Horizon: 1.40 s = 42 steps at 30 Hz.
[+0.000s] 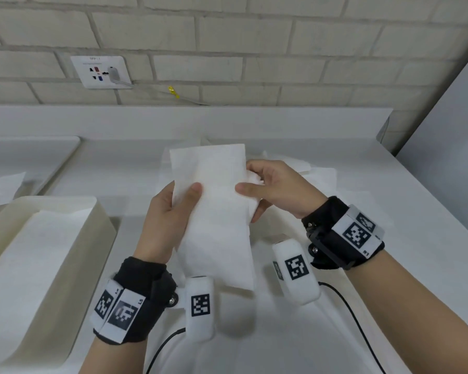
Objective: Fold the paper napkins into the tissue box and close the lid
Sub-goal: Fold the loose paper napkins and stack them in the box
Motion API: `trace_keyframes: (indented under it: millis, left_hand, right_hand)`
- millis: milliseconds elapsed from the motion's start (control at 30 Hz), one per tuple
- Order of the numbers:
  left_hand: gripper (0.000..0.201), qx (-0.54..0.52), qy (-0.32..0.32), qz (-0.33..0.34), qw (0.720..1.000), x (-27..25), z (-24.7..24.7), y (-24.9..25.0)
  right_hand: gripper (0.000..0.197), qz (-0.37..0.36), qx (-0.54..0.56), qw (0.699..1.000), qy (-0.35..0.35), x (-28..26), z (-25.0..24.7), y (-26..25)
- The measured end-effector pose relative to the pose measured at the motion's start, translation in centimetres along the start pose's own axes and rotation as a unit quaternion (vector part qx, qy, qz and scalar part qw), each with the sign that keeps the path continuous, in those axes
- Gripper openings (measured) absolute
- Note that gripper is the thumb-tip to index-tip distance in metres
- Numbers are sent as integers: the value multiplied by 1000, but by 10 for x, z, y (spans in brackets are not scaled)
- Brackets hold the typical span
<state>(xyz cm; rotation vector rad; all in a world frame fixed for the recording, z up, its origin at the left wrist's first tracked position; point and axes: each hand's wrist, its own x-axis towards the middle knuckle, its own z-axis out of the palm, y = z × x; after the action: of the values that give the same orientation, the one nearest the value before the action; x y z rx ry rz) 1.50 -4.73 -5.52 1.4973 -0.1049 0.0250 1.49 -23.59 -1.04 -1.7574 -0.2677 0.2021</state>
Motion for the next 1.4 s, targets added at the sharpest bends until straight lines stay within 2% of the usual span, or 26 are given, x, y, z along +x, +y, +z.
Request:
trace_keyframes:
  millis: [200, 400, 733, 867, 1000, 1033, 1100, 1233, 1333, 1400]
  left_hand:
    - [19, 16, 16, 84, 996, -4, 10, 0]
    - [29, -19, 59, 78, 995, -6, 12, -2]
    - [19, -57, 110, 126, 984, -5, 18, -3]
    - [21, -31, 151, 121, 981, 2, 8, -8]
    - [17, -30, 229, 62, 971, 13, -15, -20]
    - [25, -14, 236, 62, 970, 14, -20, -22]
    - [41, 25, 232, 71, 970, 13, -25, -25]
    - [45, 67, 185, 44, 980, 14, -20, -28]
    - [49, 38, 93, -8, 995, 11, -7, -24]
    - [49, 4, -5, -27, 1000, 4, 5, -12]
  right_hand:
    - [10, 21, 34, 998, 45, 0, 6, 8]
    - [9, 27, 76, 995, 54, -2, 5, 11]
    - [8, 68, 127, 987, 67, -4, 3, 21]
    - [3, 62, 110, 984, 129, -6, -4, 25]
    - [9, 17, 70, 974, 214, -10, -15, 26]
    - [11, 5, 73, 970, 231, -10, -18, 25]
    - [14, -23, 87, 962, 257, -11, -23, 22]
    - [19, -97, 133, 954, 250, -13, -19, 14]
    - [23, -135, 151, 953, 225, -10, -8, 13]
    - [25, -152, 138, 956, 210, -7, 0, 15]
